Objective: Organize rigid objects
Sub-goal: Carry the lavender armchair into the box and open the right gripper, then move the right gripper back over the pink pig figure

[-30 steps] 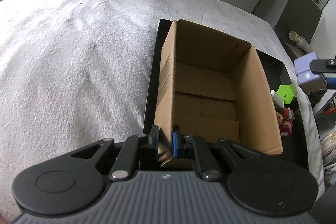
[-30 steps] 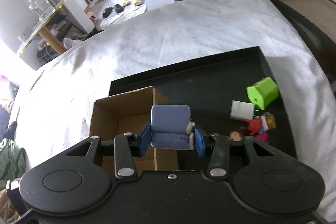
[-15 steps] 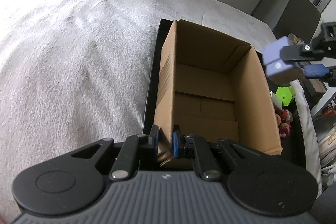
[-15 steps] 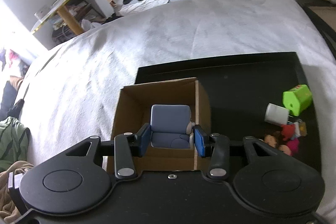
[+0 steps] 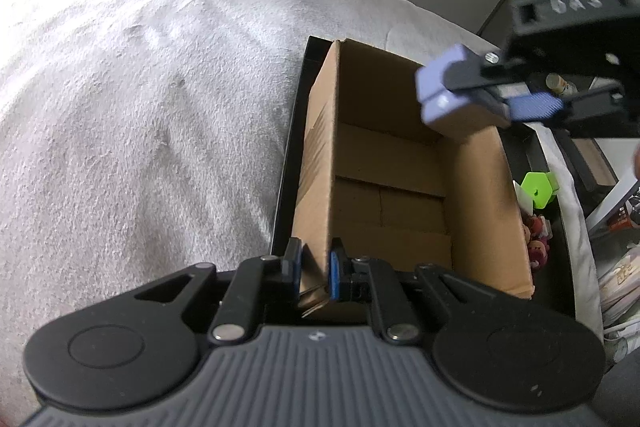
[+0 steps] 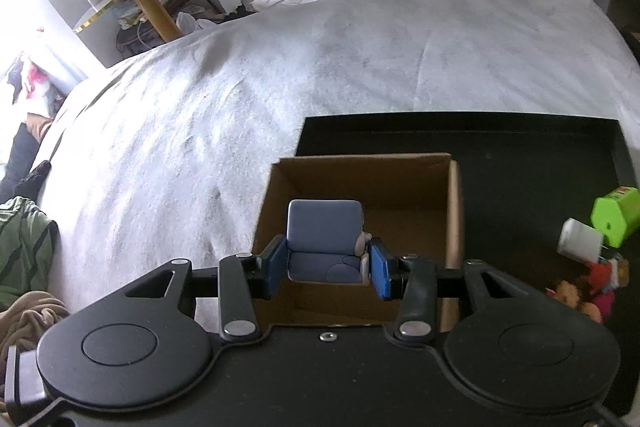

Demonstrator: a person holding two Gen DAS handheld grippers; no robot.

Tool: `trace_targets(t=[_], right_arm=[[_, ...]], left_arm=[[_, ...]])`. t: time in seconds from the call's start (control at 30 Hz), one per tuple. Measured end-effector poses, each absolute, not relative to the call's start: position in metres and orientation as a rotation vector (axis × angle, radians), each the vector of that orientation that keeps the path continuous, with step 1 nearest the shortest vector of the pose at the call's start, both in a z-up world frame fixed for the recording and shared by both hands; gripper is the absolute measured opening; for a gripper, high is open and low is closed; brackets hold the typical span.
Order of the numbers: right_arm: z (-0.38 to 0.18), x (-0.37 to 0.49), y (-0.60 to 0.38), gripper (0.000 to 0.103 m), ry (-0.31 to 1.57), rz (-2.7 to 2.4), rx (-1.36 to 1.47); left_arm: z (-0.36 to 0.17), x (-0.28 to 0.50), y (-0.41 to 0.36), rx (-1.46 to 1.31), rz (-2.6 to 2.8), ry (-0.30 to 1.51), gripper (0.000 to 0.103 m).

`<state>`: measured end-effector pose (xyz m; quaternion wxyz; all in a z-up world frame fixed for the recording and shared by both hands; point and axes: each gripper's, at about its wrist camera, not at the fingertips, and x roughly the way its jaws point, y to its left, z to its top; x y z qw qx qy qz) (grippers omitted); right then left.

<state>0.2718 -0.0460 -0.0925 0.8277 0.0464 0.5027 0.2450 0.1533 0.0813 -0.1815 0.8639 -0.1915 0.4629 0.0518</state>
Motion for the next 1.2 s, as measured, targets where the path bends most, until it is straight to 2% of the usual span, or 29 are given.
trace_targets(t=[0.1,0.17,0.3,0.47,0.7,0.77,1.2], right_arm=[[-0.094,0.275,-0.040,0.044,1.047,0.545,0.126],[-0.091,0.274,-0.043,0.056,1.024,0.554,0.151],[-0.081,0.268,-0.055,0.056,1.005,0.557,0.175],[-0.070,0.259,-0.076,0.071,0.972,0.567,0.134],[-0.067,0.251,-0.121,0.075,0.966,0.550,0.118],[-0.067,0.249,-0.135,0.081,0.964,0.536,0.116],[-0.076,0.253,-0.199,0.082,0.952,0.460,0.145]], left_arm=[[-0.182,0.152,0.081,-0.407,0.102,0.967,0.013],[-0.182,0.153,0.082,-0.410,0.102,0.968,0.014],[-0.183,0.155,0.084,-0.425,0.113,0.978,0.014],[-0.184,0.154,0.084,-0.438,0.112,0.978,0.014],[-0.183,0.155,0.081,-0.421,0.119,0.983,0.014],[-0.182,0.156,0.080,-0.414,0.125,0.984,0.014],[-0.181,0.156,0.078,-0.397,0.143,0.995,0.014]])
